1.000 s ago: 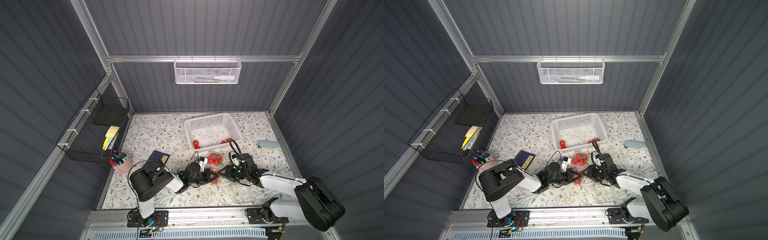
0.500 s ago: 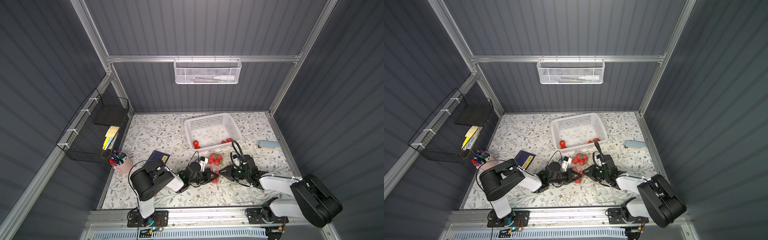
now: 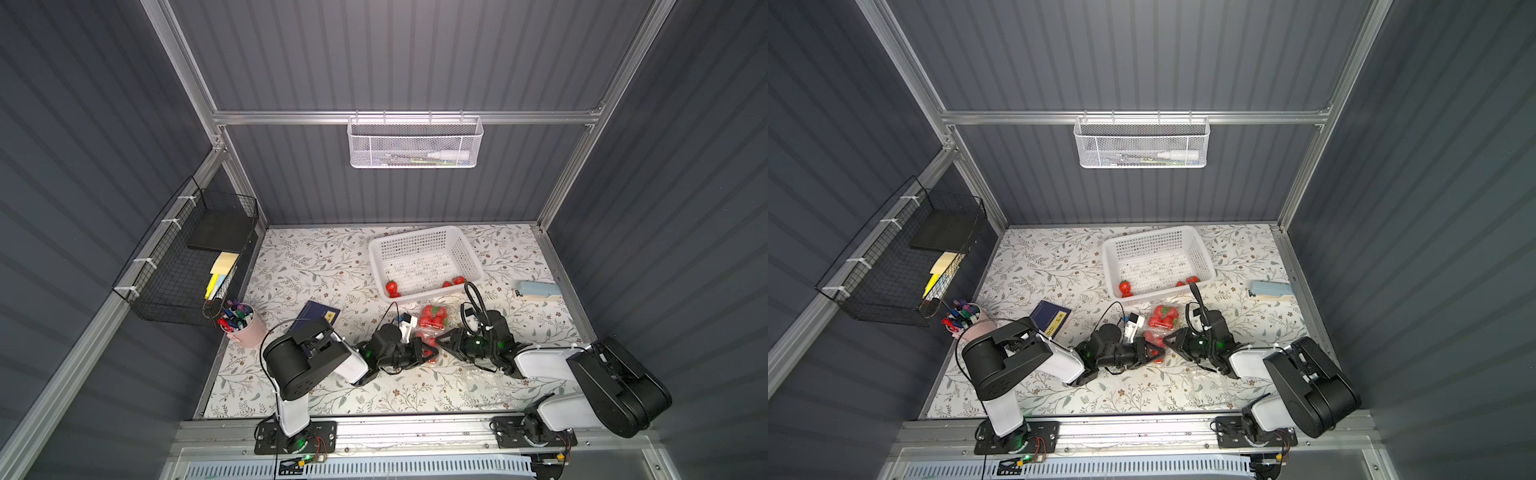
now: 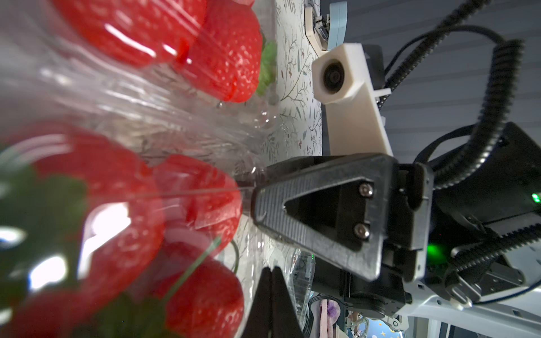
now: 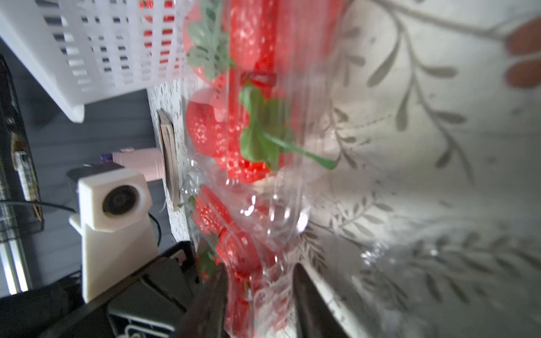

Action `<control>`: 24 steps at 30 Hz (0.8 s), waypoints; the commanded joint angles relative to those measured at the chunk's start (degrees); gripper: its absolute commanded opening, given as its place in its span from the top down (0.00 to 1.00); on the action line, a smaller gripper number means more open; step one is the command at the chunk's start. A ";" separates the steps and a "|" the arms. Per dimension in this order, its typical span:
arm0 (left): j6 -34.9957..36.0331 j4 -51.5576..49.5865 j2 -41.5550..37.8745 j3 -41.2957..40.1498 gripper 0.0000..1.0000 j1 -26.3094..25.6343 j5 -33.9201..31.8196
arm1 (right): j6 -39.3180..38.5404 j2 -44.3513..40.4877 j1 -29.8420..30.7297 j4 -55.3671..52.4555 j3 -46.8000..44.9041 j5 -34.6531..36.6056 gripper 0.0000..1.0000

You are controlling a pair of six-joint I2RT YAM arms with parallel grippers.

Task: Pack strawberries into containers
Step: Close the packing box at the center of the board.

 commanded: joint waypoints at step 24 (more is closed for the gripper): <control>1.01 -8.65 4.47 0.87 1.00 -0.25 1.68 | 7.49 15.76 -4.81 28.73 -4.12 -6.55 0.70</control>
